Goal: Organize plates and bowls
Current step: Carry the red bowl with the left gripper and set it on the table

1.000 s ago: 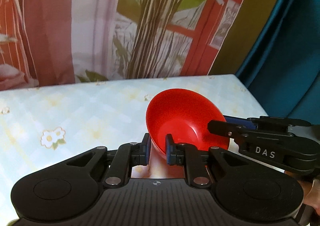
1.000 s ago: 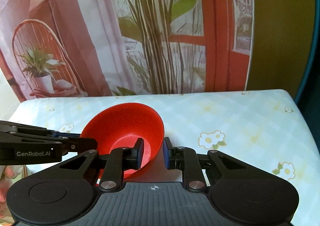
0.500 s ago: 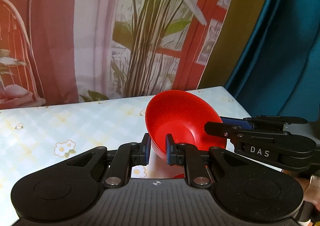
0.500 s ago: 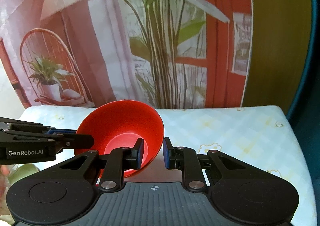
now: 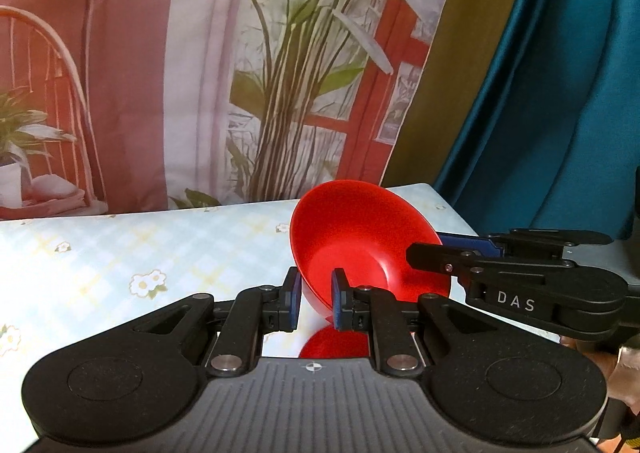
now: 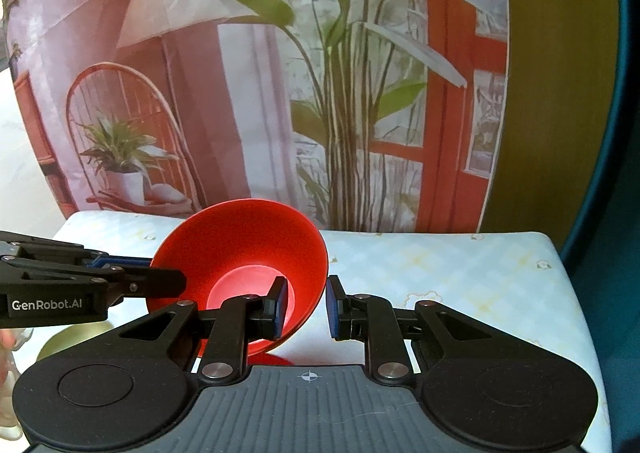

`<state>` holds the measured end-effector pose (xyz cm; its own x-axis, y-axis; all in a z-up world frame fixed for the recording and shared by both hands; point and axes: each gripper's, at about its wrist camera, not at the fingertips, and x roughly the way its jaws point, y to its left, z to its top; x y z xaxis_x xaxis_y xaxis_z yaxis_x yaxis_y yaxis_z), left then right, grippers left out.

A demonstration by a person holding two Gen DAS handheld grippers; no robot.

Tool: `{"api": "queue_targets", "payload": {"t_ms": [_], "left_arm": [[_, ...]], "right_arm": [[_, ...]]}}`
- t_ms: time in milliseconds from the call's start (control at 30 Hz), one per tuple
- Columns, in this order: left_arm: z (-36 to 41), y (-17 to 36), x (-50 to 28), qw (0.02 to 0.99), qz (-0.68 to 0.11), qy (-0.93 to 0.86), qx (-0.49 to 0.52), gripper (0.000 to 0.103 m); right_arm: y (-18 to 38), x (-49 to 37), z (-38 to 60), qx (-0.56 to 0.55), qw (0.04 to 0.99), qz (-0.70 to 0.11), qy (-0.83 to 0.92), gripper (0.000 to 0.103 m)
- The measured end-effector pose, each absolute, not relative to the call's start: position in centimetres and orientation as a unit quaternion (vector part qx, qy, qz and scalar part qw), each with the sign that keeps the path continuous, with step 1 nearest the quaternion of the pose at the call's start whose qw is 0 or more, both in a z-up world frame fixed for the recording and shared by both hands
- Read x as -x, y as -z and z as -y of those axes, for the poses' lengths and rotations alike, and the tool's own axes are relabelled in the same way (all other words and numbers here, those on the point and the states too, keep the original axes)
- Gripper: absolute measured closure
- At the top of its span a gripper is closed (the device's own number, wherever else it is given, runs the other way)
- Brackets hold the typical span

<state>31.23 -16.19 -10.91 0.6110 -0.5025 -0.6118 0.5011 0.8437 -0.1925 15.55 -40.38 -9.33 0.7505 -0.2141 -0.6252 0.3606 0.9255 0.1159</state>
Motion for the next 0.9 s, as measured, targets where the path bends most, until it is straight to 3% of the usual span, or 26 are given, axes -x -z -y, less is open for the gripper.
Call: {"api": "queue_targets", "payload": {"t_ms": [500,900], "left_arm": [[14.8,10.9,-27.9,0.895,-0.341,0.288,-0.007,0.086],[15.4,13.5,-27.4,0.882,-0.370,0.291,-0.016,0.085]], "right_arm": [[8.6,-13.2,37.9,-0.114,0.928,-0.321,0.152,0.084],[11.4,-12.2,37.7,-0.123,0.918,-0.345,0.156,0.083]]}}
